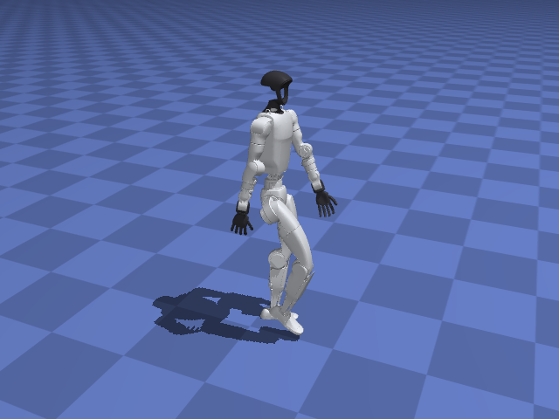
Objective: Upper body actions
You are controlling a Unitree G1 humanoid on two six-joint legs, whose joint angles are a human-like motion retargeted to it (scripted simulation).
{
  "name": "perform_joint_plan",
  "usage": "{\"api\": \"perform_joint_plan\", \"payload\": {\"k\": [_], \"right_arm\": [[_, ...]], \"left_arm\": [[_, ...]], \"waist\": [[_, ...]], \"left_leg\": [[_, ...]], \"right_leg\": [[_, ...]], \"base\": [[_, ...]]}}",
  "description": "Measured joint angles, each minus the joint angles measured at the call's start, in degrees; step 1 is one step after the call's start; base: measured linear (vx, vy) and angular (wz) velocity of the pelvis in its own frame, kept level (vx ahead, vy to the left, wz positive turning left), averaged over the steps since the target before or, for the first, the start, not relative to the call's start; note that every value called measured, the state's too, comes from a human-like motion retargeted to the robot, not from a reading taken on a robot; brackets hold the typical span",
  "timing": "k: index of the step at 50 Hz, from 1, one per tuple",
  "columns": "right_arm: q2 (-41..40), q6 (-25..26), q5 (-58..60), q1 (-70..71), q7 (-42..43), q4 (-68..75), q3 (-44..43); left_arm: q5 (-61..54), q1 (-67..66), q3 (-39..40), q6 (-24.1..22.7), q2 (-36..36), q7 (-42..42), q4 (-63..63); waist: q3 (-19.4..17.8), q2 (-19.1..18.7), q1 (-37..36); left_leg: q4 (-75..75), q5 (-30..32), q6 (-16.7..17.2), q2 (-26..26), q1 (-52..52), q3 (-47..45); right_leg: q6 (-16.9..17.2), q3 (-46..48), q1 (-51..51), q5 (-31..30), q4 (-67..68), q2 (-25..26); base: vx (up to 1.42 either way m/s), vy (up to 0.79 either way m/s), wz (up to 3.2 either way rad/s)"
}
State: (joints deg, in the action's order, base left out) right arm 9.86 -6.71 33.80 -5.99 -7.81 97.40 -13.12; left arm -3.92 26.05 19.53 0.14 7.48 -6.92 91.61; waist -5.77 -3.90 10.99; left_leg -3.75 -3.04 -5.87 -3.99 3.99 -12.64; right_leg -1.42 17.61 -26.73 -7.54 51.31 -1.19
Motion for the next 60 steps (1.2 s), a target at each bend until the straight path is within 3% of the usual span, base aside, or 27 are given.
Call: {"api": "perform_joint_plan", "payload": {"k": [5,8,10,12,17,20,24,31,35,37,42,45,48,52,56,60], "right_arm": [[-0.83,-1.04,0.26,1.12,1.1,-0.46,1.41],[-1.21,-1.05,0.91,2.79,0.92,-1.02,1.83],[-1.51,-1.29,1.64,3.67,0.63,-1.53,1.68],[-1.68,-1.92,2.42,3.9,0.35,-2.01,1.49],[-1.87,-1.95,3.57,3.05,0.74,-1.83,2.09],[-1.86,-1.62,4.29,2.8,1.29,-1.39,1.68],[-0.77,-1.28,3.27,2.04,2.67,-0.19,-0.6],[0.73,2.57,-7.17,0.46,4.79,0.0,-1.43],[-0.37,4.46,-12.22,4.87,5.63,0.0,0.61],[-1.55,4.57,-13.12,9.55,5.6,0.0,0.92],[-5.8,3.77,-13.42,26.2,-0.61,-1.27,-2.25],[-10.06,3.25,-16.11,34.78,-5.6,-8.9,-3.22],[-11.49,0.92,-15.97,42.43,-8.75,-15.47,-2.31],[-11.33,-2.29,-13.04,48.61,-7.12,-19.0,-1.22],[-11.11,-4.15,-14.16,50.49,-5.95,-18.22,-0.99],[-10.89,-5.19,-12.24,48.66,-5.51,-16.42,-0.09]], "left_arm": [[2.91,-6.15,-1.47,0.86,-0.56,-0.43,1.02],[3.82,-9.62,-1.24,2.11,-0.46,-0.96,1.58],[2.84,-11.46,-0.32,3.0,-0.58,-2.45,2.15],[0.58,-12.58,1.46,3.79,-0.82,-3.69,2.99],[-3.27,-14.12,4.45,4.02,-0.89,-4.06,3.19],[-2.4,-14.08,5.23,3.79,-0.81,-3.29,1.43],[0.31,-14.05,4.76,4.3,-0.88,-5.31,-2.76],[11.04,-18.27,2.93,4.94,1.47,-5.73,-8.16],[11.46,-25.69,1.34,7.1,2.98,-3.4,-6.11],[11.61,-29.94,2.07,8.32,3.36,-4.84,-3.55],[16.76,-41.34,3.7,10.21,4.08,-11.43,2.31],[21.91,-47.24,4.63,10.38,4.48,-12.32,4.67],[25.37,-51.91,6.01,11.42,4.85,-11.33,5.79],[25.01,-56.23,8.3,13.82,5.33,-11.83,5.79],[20.96,-55.83,11.4,14.17,4.9,-11.87,5.79],[17.86,-52.89,12.14,12.61,4.36,-12.01,5.79]], "waist": [[2.76,0.26,-1.81],[2.98,2.46,-2.78],[2.63,3.97,-3.14],[2.42,5.4,-4.08],[3.45,7.21,-8.94],[4.39,7.37,-10.88],[2.71,5.87,-7.48],[2.81,4.56,-5.46],[3.23,6.09,-7.16],[2.76,6.93,-8.19],[0.8,7.14,-15.3],[-2.49,8.87,-19.35],[-6.53,11.44,-23.49],[-8.94,14.16,-28.29],[-9.07,14.58,-30.35],[-6.13,13.57,-28.64]], "left_leg": [[0.66,-0.24,0.46,0.56,-0.92,-0.56],[0.28,-0.89,0.45,2.86,-0.92,-1.3],[-0.11,-1.29,0.47,4.5,-0.73,-1.33],[-0.34,-1.7,0.57,6.01,-0.44,-1.78],[-0.06,-2.59,1.95,6.71,-0.3,-5.53],[0.24,-2.28,3.04,5.98,-2.01,-7.88],[-0.4,-0.81,4.15,4.56,-3.6,-4.85],[-10.32,-2.16,6.84,2.98,-9.66,-0.53],[-30.3,8.45,8.47,0.69,-20.07,-0.65],[-46.04,12.91,5.14,-2.71,-28.95,-1.88],[-79.56,5.09,-0.7,-16.33,-49.0,-6.81],[-90.1,2.29,-2.47,-19.78,-57.79,-8.87],[-91.92,1.8,-2.53,-18.39,-62.44,-12.52],[-89.11,1.38,-1.66,-16.22,-64.82,-17.13],[-86.08,1.1,-0.96,-15.59,-63.57,-18.06],[-85.18,1.13,-0.66,-15.55,-60.81,-15.69]], "right_leg": [[2.93,-3.08,11.59,-2.76,-16.88,2.99],[4.05,-5.47,19.06,-3.94,-27.85,2.63],[6.3,-5.75,24.15,1.83,-34.86,1.95],[5.96,-1.61,28.21,6.6,-41.16,0.43],[3.97,-0.03,30.16,9.56,-49.48,0.19],[2.71,-3.01,27.33,10.17,-49.31,0.94],[2.09,-2.01,26.92,11.25,-48.66,1.35],[1.08,0.38,27.28,12.23,-50.3,0.88],[0.68,0.26,26.67,12.42,-50.2,-1.52],[0.45,0.28,26.79,12.28,-50.17,-2.52],[-2.21,-3.2,27.22,12.3,-48.91,-0.16],[-3.79,-6.32,29.06,13.19,-47.29,0.17],[-4.55,-10.13,31.34,14.38,-44.99,-1.39],[-4.62,-12.89,32.99,15.61,-42.47,-4.24],[-4.55,-12.98,33.56,16.25,-41.41,-5.4],[-4.55,-11.79,32.95,16.32,-42.15,-4.32]], "base": [[0.07,-0.1,-0.13],[0.03,-0.12,-0.14],[0.01,-0.1,0.04],[0.02,-0.18,-0.12],[0.0,-0.19,-0.66],[-0.12,-0.27,-0.57],[-0.12,-0.22,0.59],[-0.09,-0.15,0.58],[-0.08,-0.13,0.18],[-0.11,-0.12,0.1],[-0.03,-0.11,-0.75],[-0.03,-0.14,-0.88],[0.0,-0.07,-0.83],[0.11,-0.01,-0.56],[0.07,0.02,-0.17],[0.02,0.05,0.36]]}}
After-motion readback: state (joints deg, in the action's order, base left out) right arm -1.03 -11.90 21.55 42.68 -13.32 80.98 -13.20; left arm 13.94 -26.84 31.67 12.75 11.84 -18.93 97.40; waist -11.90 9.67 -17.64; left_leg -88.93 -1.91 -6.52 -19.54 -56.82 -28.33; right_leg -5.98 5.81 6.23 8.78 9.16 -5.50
